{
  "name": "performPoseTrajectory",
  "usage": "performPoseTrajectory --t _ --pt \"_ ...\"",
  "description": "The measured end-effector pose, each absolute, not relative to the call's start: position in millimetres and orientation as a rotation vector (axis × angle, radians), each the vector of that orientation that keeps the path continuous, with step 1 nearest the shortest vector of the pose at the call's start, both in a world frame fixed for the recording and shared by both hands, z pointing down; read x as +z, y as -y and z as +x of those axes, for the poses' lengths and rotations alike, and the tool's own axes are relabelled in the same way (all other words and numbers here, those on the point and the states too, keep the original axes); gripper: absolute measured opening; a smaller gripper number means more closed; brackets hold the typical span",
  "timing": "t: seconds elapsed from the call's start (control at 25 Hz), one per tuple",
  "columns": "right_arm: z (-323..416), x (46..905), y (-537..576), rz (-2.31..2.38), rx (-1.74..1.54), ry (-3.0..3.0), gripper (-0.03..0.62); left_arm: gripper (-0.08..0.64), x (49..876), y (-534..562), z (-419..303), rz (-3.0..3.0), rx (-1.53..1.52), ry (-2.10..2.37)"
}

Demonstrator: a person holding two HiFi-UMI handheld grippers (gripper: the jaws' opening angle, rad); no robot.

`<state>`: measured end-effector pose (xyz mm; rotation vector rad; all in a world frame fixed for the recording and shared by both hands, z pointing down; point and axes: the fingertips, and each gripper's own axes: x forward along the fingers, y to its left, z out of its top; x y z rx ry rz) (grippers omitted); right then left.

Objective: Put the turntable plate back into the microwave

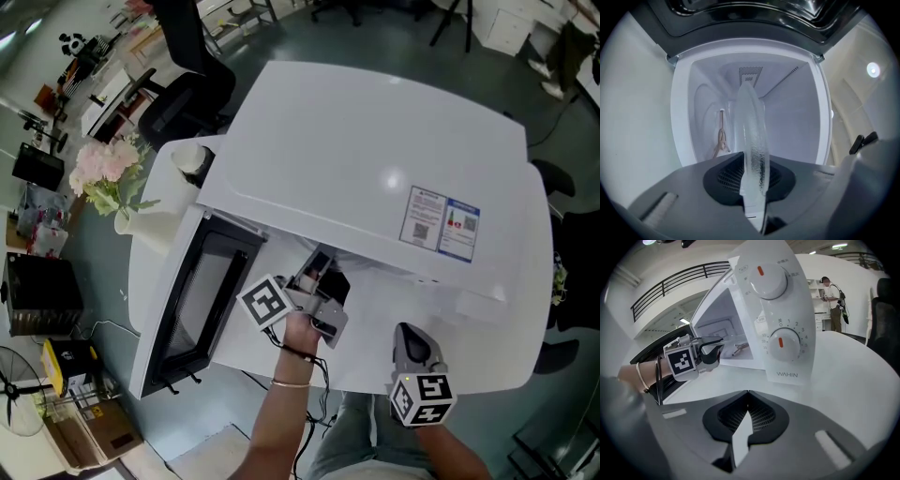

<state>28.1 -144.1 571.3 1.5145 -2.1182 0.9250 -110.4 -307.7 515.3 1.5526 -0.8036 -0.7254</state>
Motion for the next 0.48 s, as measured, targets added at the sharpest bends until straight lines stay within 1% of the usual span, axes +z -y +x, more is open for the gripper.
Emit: performPoseTrajectory --t 0.48 --pt "33.3 571.6 148.2 1.503 0.92 2.12 0.011 0.046 521.3 327.5 -96.0 1.534 -0.688 0.811"
